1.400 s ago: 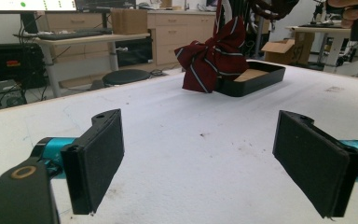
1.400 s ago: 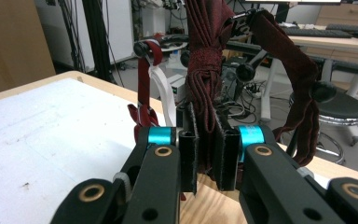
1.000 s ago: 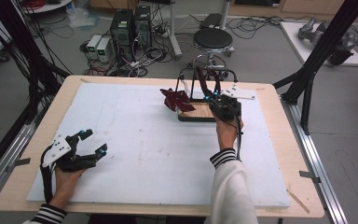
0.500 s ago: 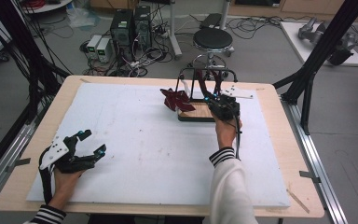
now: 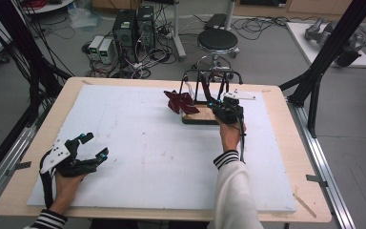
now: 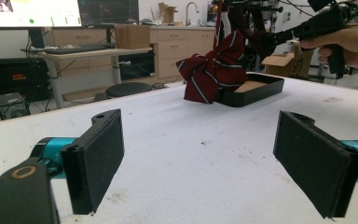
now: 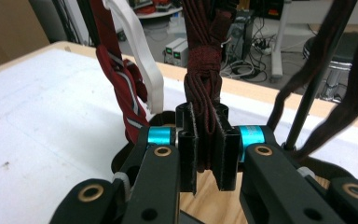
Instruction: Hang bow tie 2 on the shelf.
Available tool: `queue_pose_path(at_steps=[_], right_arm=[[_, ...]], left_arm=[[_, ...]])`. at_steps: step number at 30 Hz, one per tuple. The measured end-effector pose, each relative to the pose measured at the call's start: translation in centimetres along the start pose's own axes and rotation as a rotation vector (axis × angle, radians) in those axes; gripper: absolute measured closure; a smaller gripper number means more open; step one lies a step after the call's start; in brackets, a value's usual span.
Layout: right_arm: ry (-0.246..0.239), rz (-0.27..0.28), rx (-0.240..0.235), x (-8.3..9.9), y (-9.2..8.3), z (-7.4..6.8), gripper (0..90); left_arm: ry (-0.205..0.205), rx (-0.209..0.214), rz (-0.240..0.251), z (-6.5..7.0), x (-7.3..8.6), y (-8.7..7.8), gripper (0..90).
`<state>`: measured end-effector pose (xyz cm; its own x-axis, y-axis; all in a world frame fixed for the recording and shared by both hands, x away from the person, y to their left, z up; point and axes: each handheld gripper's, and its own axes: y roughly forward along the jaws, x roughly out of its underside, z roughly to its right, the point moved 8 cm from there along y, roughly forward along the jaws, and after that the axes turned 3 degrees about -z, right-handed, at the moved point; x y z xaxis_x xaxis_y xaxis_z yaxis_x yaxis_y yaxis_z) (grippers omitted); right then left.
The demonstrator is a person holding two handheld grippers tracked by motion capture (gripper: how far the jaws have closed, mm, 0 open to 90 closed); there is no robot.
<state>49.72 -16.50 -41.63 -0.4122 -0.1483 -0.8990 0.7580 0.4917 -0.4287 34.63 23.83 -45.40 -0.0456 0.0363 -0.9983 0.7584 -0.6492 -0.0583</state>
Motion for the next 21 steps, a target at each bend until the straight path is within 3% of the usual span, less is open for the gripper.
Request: queue_pose_path(at_steps=[3, 4, 11, 14, 16, 19, 21], right_arm=[[-0.023, -0.021, 0.007, 0.3, 0.29, 0.03, 82.3], [-0.011, -0.03, 0.006, 0.4, 0.31, -0.05, 82.2], [-0.026, -0.022, 0.007, 0.25, 0.17, 0.0, 77.1], [-0.027, -0.031, 0.017, 0.4, 0.26, 0.13, 63.0], [-0.02, -0.037, 0.02, 0.44, 0.35, 0.03, 38.6], [-0.006, -0.04, -0.001, 0.46, 0.33, -0.27, 14.0], [-0.003, -0.026, -0.008, 0.26, 0.08, -0.5, 9.9]], left_arm=[[0.0, 0.001, 0.001, 0.0, 0.0, 0.0, 16.6], [-0.001, 0.001, 0.001, 0.0, 0.0, 0.0, 16.6], [0.0, -0.001, 0.0, 0.0, 0.01, 0.0, 16.6], [0.002, -0.001, 0.001, 0.0, 0.0, 0.0, 16.6], [0.002, 0.0, 0.0, 0.01, 0.01, 0.01, 16.6], [-0.001, 0.0, -0.001, -0.08, 0.01, -0.02, 16.6], [-0.004, -0.001, 0.0, -0.08, 0.01, -0.03, 16.5]])
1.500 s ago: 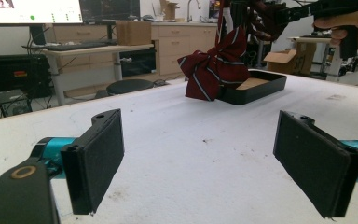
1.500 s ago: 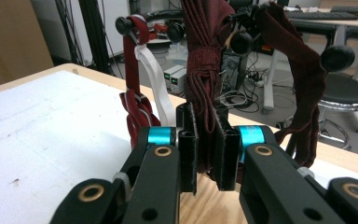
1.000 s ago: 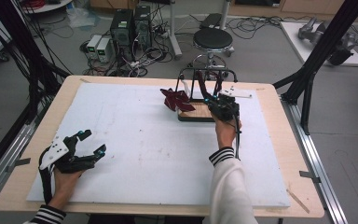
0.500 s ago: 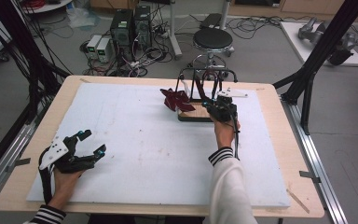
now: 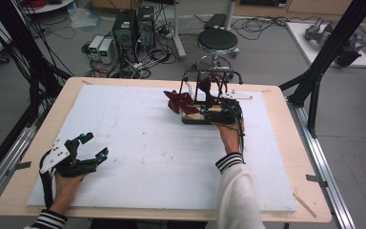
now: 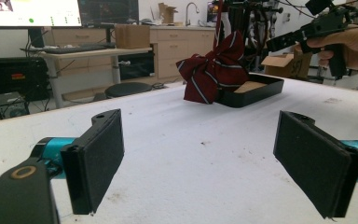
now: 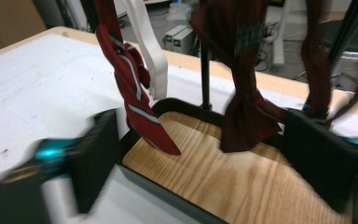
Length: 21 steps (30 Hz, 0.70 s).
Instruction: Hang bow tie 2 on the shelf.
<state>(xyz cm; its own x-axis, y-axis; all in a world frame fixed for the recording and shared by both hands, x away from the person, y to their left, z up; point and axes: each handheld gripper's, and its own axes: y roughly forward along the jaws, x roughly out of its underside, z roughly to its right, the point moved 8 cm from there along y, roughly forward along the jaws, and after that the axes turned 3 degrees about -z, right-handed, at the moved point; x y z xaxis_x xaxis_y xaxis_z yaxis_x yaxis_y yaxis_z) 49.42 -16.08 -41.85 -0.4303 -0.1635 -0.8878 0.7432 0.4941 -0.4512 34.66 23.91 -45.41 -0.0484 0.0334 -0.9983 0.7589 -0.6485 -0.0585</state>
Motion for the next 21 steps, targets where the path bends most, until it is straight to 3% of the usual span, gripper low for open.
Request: queue_pose_path(at_steps=[4, 11, 15, 21], right_arm=[[-0.006, 0.04, -0.06, -0.6, -1.3, -0.8, 9.8], [-0.067, 0.107, -0.09, -0.6, -5.3, -2.1, 9.8], [-0.088, 0.148, -0.074, 0.9, -8.1, -2.4, 9.8], [-0.071, 0.233, -0.033, 4.0, -11.7, -2.6, 9.8]], left_arm=[[0.003, 0.001, -0.004, 0.0, 0.0, 0.0, 16.5], [0.003, 0.001, -0.005, 0.0, 0.0, 0.0, 16.5], [0.002, 0.002, -0.001, 0.0, 0.0, 0.0, 16.5], [0.006, 0.001, 0.0, 0.1, 0.0, 0.0, 16.5]])
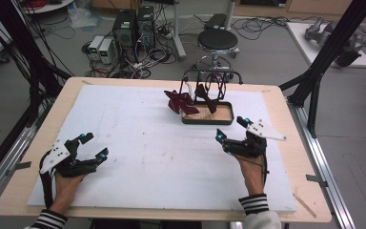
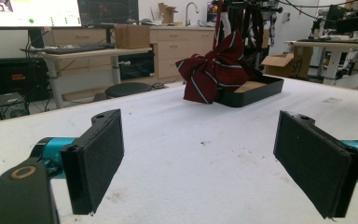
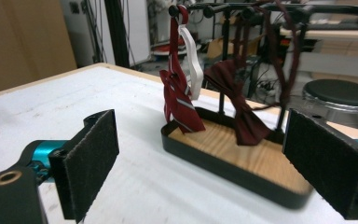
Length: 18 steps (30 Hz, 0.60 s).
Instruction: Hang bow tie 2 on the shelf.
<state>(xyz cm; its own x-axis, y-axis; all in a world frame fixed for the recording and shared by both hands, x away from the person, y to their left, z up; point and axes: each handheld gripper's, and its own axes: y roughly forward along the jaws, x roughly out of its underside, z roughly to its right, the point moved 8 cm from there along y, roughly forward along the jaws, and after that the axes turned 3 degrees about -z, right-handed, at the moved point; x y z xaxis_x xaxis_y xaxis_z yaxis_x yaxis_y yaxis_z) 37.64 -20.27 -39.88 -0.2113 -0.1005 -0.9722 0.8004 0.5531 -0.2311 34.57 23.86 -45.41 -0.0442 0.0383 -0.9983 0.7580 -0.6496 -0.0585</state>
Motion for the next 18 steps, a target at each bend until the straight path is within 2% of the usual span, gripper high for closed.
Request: queue_pose_path(at_steps=[6, 10, 12, 18], right_arm=[[-0.019, 0.038, 0.021, 2.6, -2.1, -0.8, 9.9], [-0.005, 0.056, 0.031, 4.4, -2.8, -1.1, 9.9], [-0.019, 0.084, 0.052, 5.1, -3.2, -1.2, 9.9], [-0.023, 0.107, 0.078, 6.6, -3.5, -1.2, 9.9]], left_arm=[[0.003, -0.004, -0.003, 0.1, 0.0, -0.1, 16.5], [0.005, -0.007, 0.003, 0.2, 0.0, -0.2, 16.5], [0.009, -0.009, 0.005, 0.2, 0.0, -0.3, 16.5], [0.013, -0.019, 0.016, 0.3, -0.1, -0.4, 16.5]])
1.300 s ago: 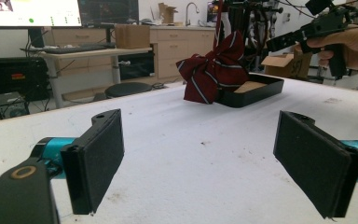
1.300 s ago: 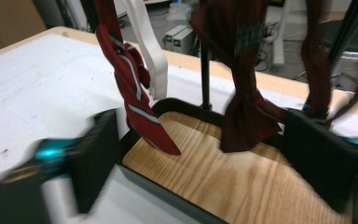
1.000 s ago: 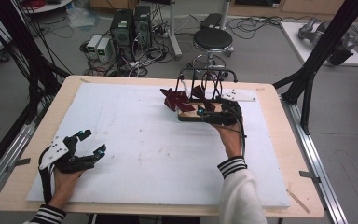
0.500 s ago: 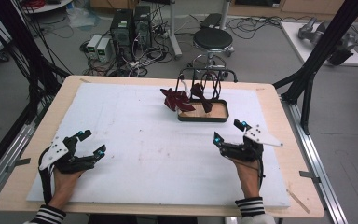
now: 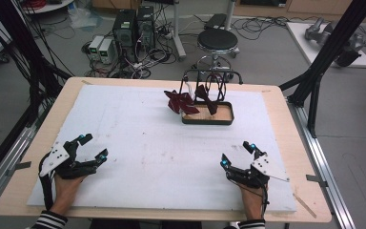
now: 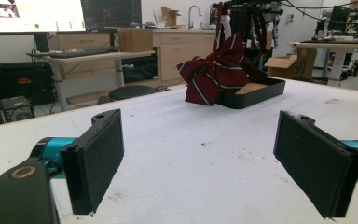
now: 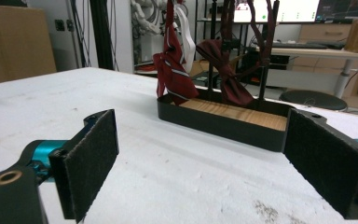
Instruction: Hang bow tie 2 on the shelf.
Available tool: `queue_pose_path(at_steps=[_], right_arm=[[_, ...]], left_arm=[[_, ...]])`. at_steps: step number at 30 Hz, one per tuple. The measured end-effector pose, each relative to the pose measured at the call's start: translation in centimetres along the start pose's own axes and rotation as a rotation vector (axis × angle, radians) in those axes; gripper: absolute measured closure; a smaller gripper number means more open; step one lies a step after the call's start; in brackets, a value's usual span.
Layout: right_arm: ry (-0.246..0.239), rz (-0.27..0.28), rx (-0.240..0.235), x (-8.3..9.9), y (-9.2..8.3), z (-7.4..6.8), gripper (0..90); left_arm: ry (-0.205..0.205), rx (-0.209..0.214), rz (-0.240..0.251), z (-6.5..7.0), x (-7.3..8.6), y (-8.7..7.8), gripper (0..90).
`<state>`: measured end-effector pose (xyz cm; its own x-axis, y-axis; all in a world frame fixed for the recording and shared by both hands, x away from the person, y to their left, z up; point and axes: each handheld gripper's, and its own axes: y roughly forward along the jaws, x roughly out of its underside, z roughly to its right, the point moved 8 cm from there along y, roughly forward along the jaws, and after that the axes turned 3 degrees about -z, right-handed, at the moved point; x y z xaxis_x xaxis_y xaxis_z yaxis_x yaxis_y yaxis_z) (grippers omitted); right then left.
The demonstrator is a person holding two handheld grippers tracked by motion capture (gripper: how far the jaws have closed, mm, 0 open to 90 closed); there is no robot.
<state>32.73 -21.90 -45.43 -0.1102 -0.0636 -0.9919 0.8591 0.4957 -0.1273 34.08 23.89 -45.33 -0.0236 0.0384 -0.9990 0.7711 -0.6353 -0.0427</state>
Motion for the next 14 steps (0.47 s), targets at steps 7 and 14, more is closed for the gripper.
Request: queue_pose_path(at_steps=[7, 14], right_arm=[[-0.009, 0.006, 0.006, 0.39, 0.08, 0.07, 9.9], [0.007, 0.017, 0.008, 0.42, -0.09, 0.17, 9.9]], left_arm=[[0.021, -0.006, 0.001, 0.17, 0.01, 0.0, 16.5], [0.006, -0.01, 0.013, 0.03, -0.01, -0.11, 16.5]])
